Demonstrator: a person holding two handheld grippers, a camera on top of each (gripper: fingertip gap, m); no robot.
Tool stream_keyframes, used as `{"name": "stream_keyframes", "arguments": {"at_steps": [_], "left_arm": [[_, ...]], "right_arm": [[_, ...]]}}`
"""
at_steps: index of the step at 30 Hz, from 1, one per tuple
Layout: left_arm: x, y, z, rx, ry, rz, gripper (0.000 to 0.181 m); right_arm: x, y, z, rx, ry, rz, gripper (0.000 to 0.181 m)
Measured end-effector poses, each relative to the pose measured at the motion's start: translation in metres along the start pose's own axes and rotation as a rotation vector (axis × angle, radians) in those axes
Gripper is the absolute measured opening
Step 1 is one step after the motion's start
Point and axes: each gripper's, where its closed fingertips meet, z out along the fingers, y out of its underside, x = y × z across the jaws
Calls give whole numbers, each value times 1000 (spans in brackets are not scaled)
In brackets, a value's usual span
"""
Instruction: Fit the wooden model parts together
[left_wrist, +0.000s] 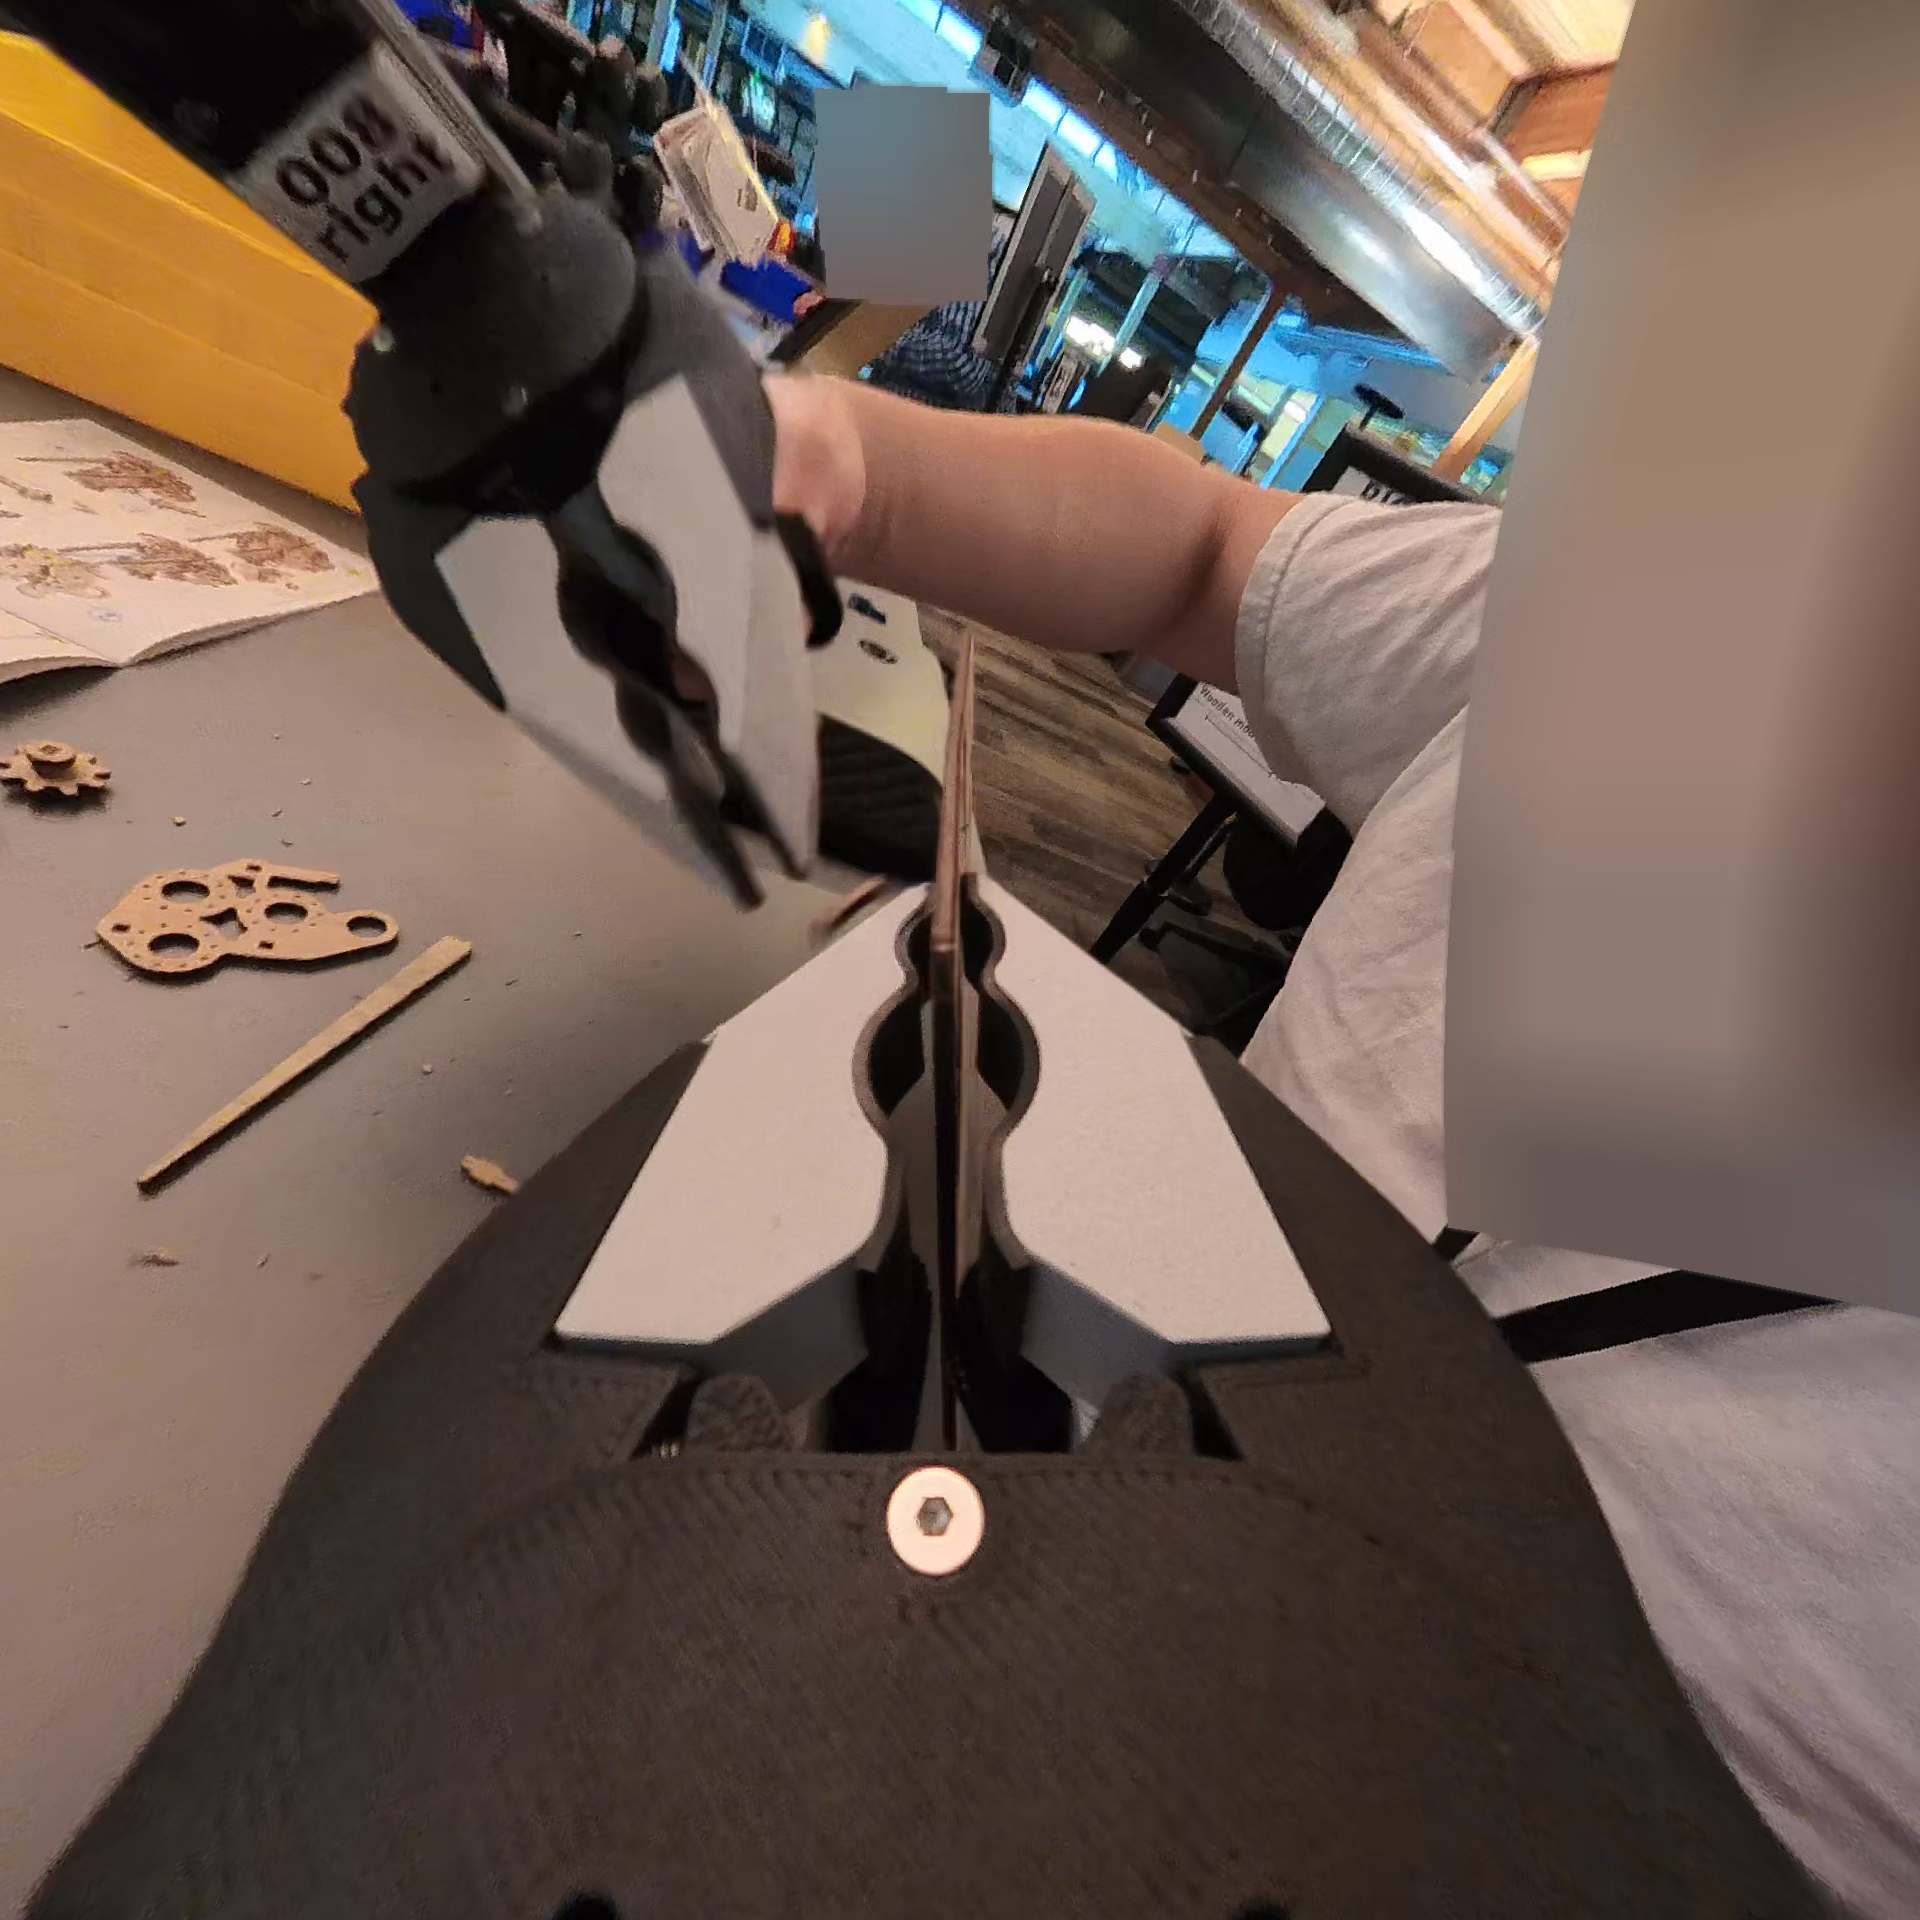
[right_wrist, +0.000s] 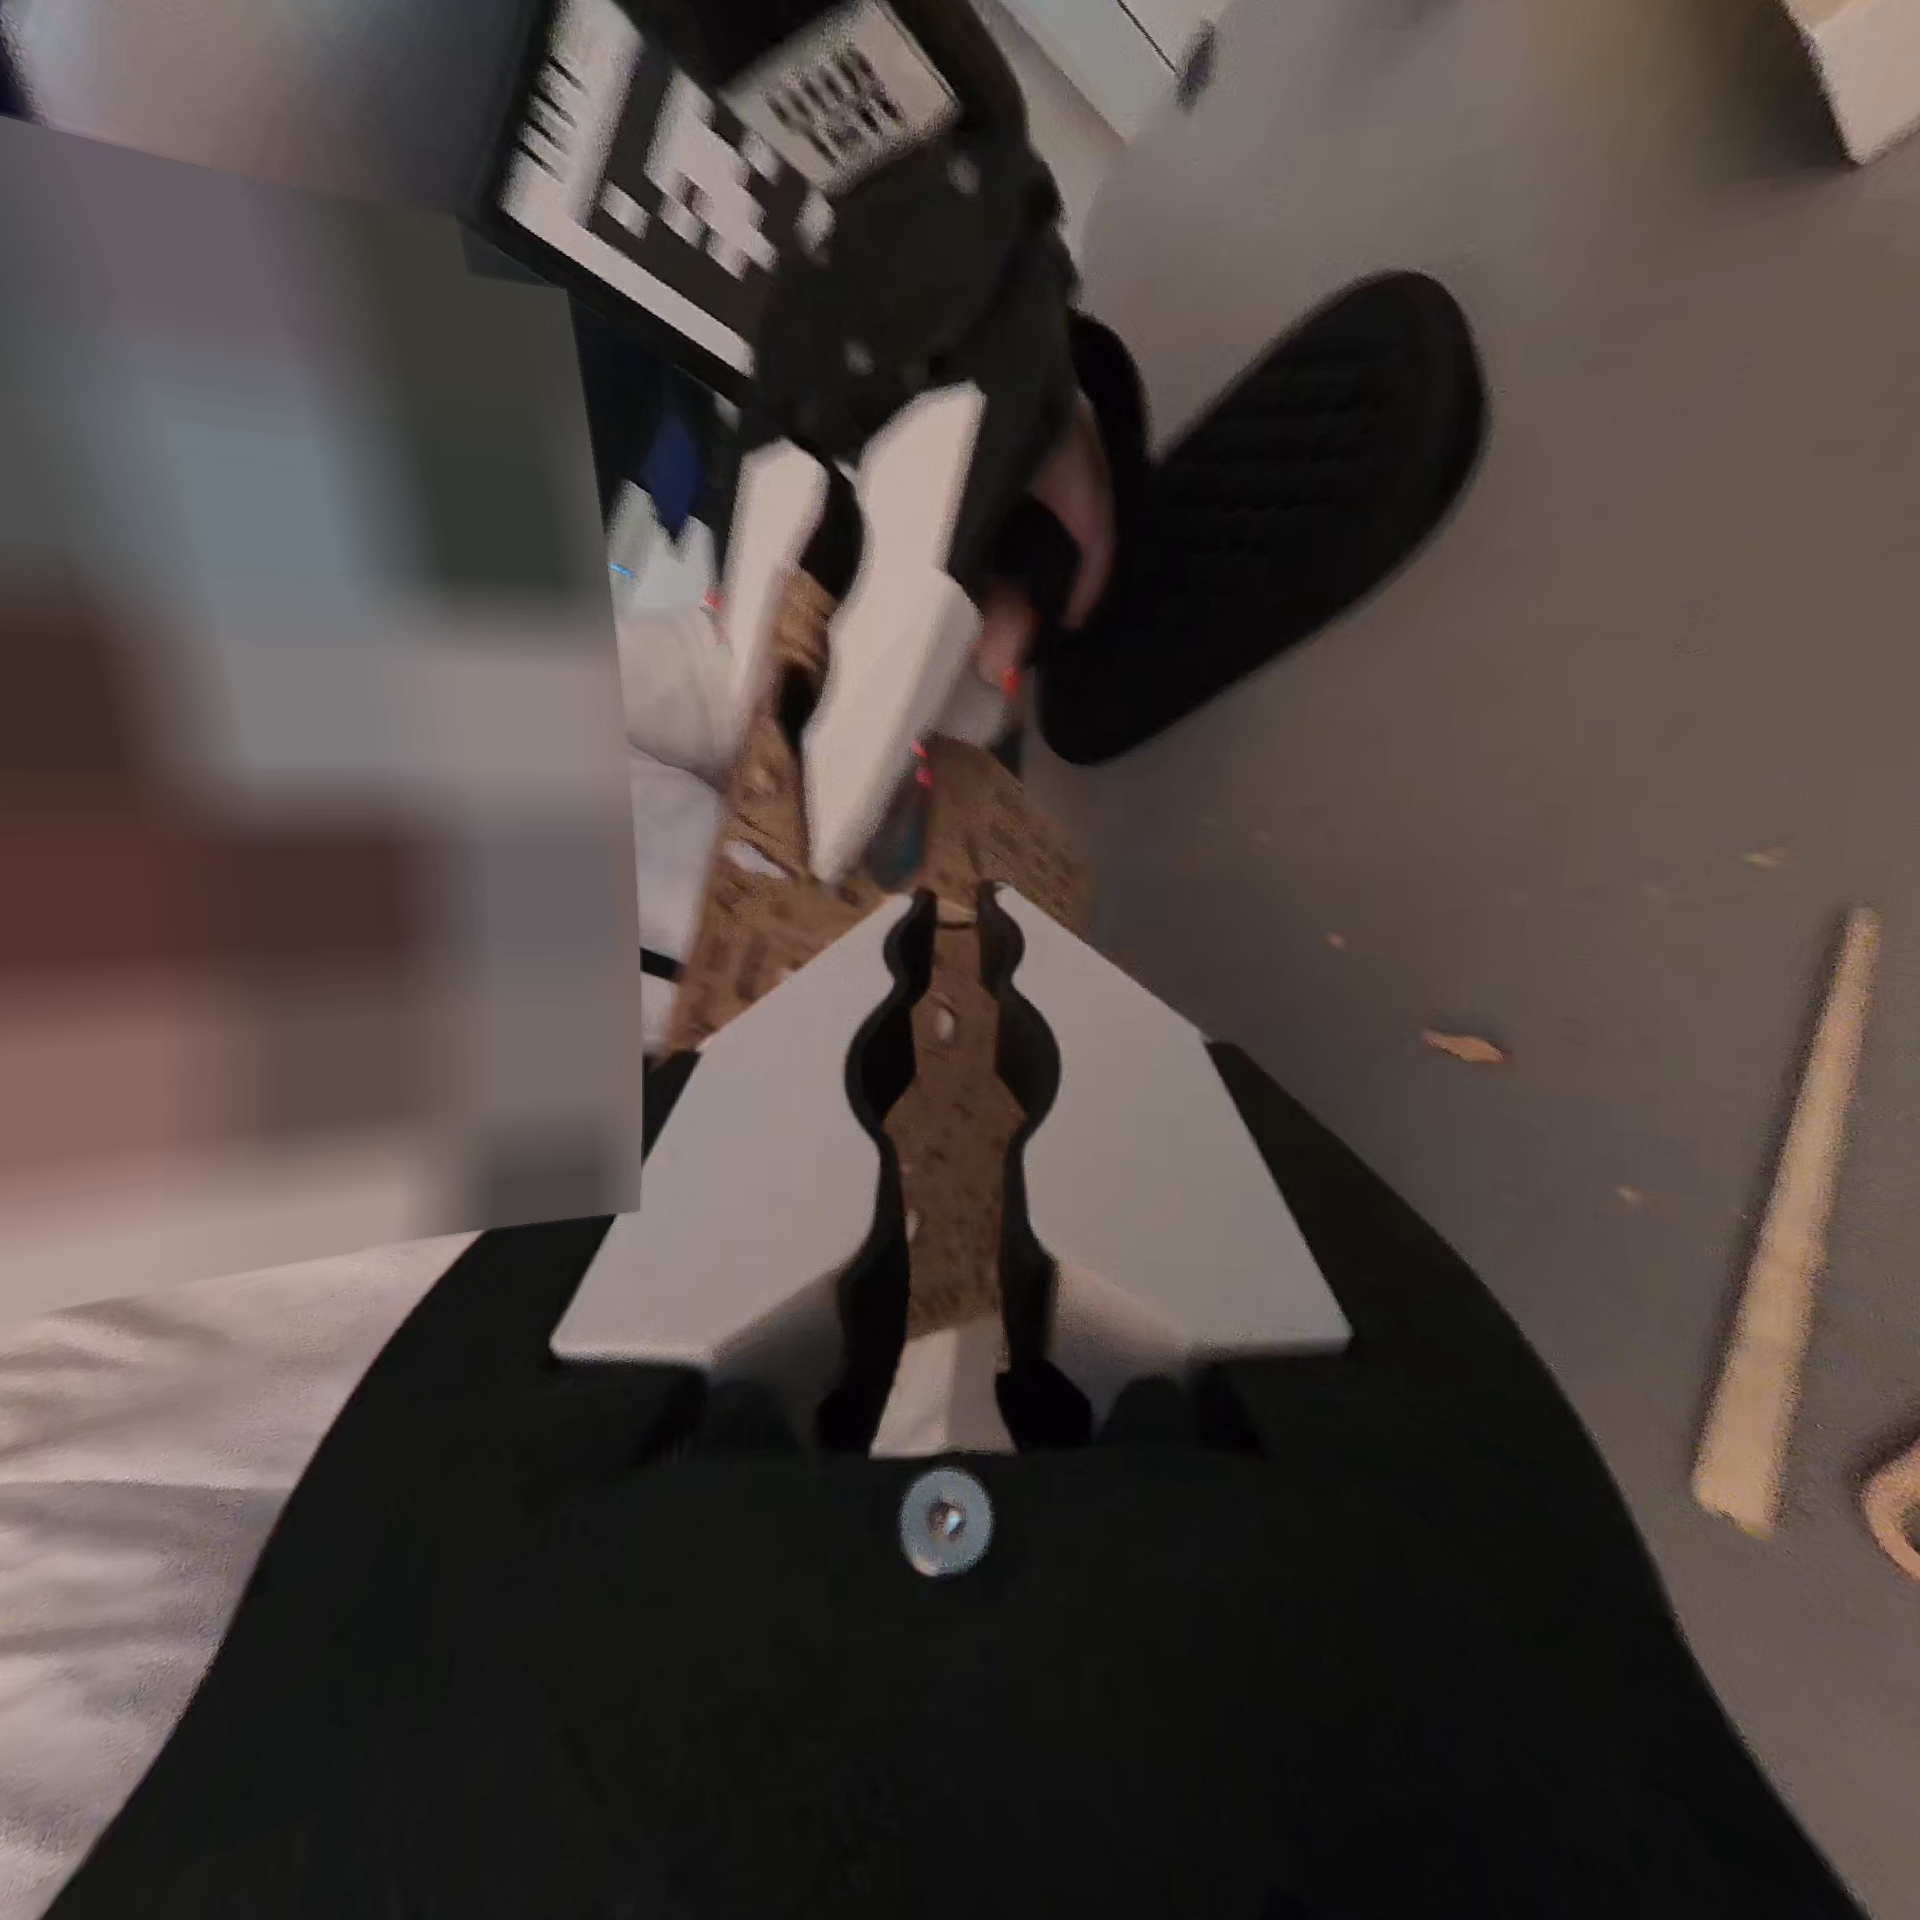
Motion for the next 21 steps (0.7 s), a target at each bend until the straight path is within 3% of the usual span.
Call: {"name": "stream_keyframes", "arguments": {"at_steps": [4, 9, 13, 16, 19, 21], "left_arm": [[-7, 1, -6, -5, -28, -4, 1], [-7, 7, -21, -6, -8, -62, 1], [8, 20, -47, -31, -9, -46, 1], [15, 19, -74, 20, -40, -24, 1], [22, 9, -106, 121, -37, -13, 1], [26, -2, -126, 201, -23, -17, 1]], "right_arm": [[-4, -6, 0, 17, -1, -9, 14], [29, 2, -15, -41, 277, -159, 20], [45, 14, -24, -1, 492, -337, 24], [55, 33, -21, 45, 666, -435, 26], [55, 53, -5, 89, 738, -493, 27], [52, 64, 12, 105, 703, -487, 26]]}}
